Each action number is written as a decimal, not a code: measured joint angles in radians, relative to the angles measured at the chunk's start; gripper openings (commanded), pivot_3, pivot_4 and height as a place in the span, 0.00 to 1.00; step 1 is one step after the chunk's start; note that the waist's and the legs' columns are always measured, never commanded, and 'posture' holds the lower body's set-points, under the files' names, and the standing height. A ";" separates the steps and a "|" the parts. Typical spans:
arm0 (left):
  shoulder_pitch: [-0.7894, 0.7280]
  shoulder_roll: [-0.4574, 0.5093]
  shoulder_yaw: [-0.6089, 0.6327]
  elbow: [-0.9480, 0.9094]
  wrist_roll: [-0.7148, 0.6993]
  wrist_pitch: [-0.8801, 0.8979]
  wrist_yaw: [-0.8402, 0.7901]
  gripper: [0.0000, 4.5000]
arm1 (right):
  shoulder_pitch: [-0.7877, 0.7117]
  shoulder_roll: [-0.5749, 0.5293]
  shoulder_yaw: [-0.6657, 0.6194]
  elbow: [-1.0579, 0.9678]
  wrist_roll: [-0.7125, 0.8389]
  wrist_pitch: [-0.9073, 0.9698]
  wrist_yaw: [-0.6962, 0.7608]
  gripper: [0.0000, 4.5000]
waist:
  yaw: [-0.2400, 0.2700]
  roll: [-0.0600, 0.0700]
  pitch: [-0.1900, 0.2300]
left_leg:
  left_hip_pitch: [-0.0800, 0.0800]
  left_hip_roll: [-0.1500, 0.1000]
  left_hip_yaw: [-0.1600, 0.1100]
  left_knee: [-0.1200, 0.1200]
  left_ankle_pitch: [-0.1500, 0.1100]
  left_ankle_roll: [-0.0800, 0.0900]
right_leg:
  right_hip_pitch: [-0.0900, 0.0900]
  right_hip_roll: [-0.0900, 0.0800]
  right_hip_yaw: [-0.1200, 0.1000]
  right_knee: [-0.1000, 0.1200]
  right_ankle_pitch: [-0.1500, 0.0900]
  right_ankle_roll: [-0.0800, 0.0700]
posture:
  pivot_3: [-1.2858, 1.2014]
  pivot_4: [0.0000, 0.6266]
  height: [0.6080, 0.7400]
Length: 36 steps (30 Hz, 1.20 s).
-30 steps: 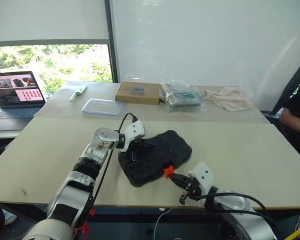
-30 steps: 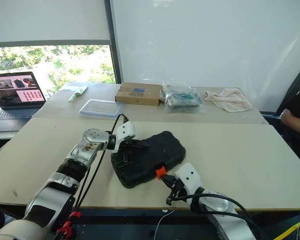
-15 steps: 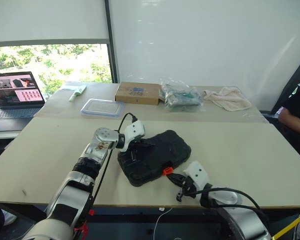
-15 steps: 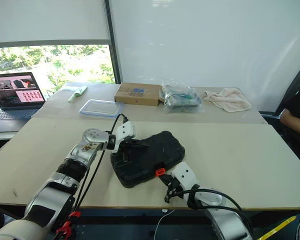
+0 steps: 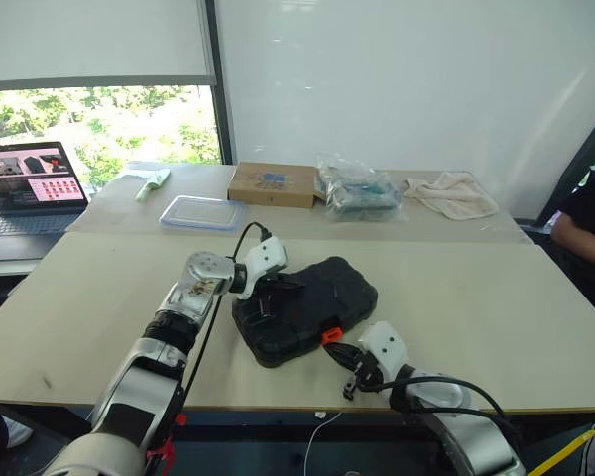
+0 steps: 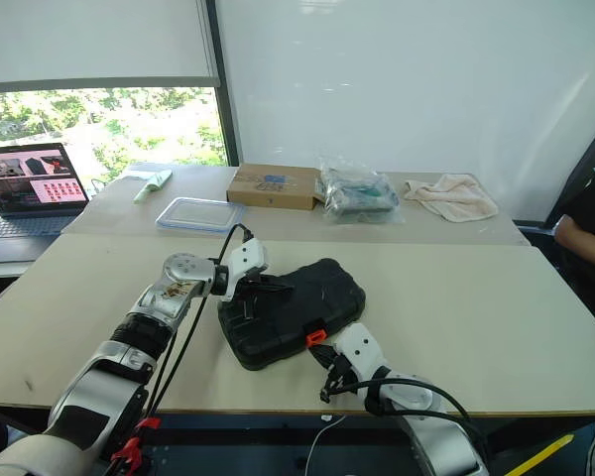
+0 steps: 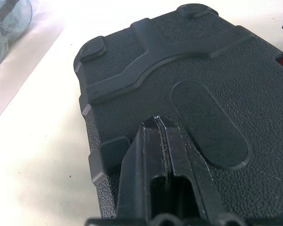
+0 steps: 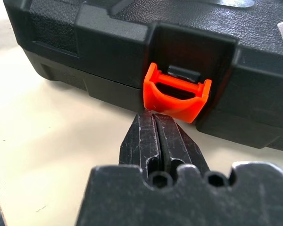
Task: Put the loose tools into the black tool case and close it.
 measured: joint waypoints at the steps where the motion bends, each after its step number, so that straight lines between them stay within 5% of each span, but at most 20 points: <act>1: 0.000 0.001 0.000 -0.002 0.000 0.002 0.000 0.00 | 0.000 0.000 0.000 0.000 -0.001 -0.005 0.000 0.02 | 0.000 0.000 0.000 | 0.000 0.000 0.000 0.000 0.000 0.000 | 0.000 0.000 0.000 0.000 0.000 0.000 | 0.52 0.24 1.00; 36: 0.019 0.014 -0.020 -0.050 0.025 0.035 -0.016 0.00 | 0.107 -0.085 -0.104 -0.135 0.076 -0.089 0.064 0.02 | 0.005 0.001 -0.004 | 0.011 0.000 0.000 -0.004 -0.002 0.001 | 0.009 -0.001 0.000 -0.002 -0.003 0.001 | 0.52 0.24 1.00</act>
